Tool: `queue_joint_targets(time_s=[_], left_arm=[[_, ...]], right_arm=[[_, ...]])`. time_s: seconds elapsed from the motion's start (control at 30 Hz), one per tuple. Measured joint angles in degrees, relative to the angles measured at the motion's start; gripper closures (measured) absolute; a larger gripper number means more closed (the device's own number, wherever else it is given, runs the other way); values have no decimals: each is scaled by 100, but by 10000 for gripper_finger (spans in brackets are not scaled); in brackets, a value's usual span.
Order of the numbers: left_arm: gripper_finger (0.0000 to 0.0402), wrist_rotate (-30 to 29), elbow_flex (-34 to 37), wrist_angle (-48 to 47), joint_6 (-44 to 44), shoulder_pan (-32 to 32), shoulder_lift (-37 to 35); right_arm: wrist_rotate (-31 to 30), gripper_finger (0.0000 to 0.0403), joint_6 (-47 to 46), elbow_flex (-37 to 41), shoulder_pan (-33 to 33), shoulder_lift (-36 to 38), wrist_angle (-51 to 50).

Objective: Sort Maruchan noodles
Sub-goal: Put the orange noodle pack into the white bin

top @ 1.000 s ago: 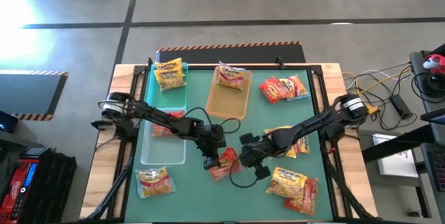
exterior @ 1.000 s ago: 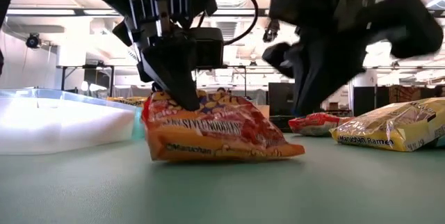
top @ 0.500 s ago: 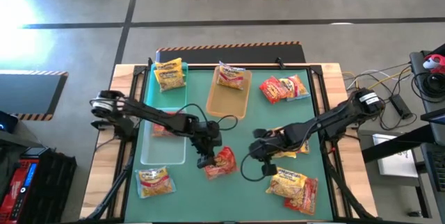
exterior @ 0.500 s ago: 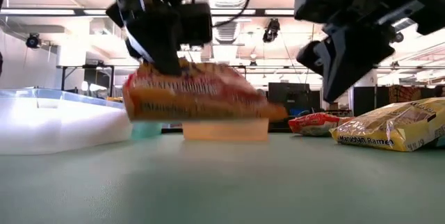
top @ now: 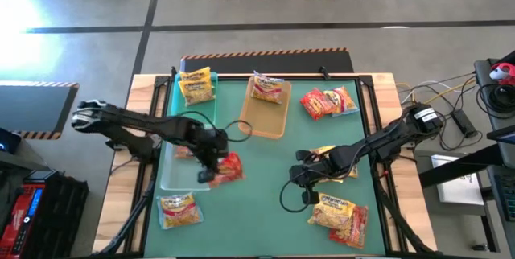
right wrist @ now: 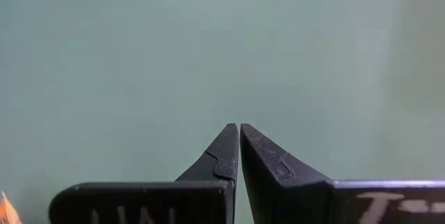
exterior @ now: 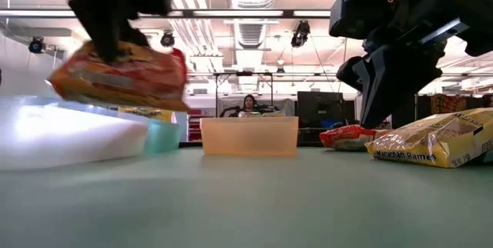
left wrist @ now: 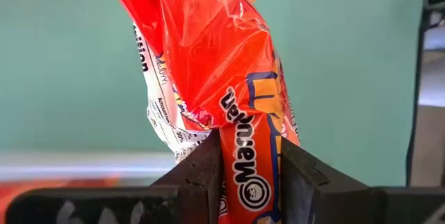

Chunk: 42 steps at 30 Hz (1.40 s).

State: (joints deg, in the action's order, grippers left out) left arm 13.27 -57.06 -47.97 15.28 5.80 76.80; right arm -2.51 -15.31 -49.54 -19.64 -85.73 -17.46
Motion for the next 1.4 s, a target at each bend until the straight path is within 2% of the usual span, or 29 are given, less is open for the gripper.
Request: queue_joint_targets(time_s=[0.13, 0.3, 0.43, 0.53, 0.83, 1.03, 1.3, 1.4], left_arm=[[324, -299, 6, -609, 18, -38, -747], [324, -1024, 22, -1357, 221, -39, -1528], [324, -1446, 65, -2141, 217, -39, -1900], [324, -1511, 252, -2266, 230, -40, -2074], [324, -1487, 1398, -2180, 474, -39, -2237], [319, -1407, 1683, -1930, 561, -40, -2256], [273, -2298, 1692, -2039, 911, -39, -2234], [258, -2369, 1692, -2035, 887, -41, -2234]], right_arm=[[-65, 394, -127, 11, 0, 0, 19], [-192, 394, -133, 11, 0, 0, 77], [-228, 394, -131, 11, 0, 0, 225], [-348, 394, -131, 11, 0, 0, 303], [-395, 394, -369, 11, 0, 0, 315], [-397, 394, -421, 11, 0, 0, 315], [-413, 394, -422, 11, 2, 0, 317], [-491, 394, -424, 11, 2, 0, 319]])
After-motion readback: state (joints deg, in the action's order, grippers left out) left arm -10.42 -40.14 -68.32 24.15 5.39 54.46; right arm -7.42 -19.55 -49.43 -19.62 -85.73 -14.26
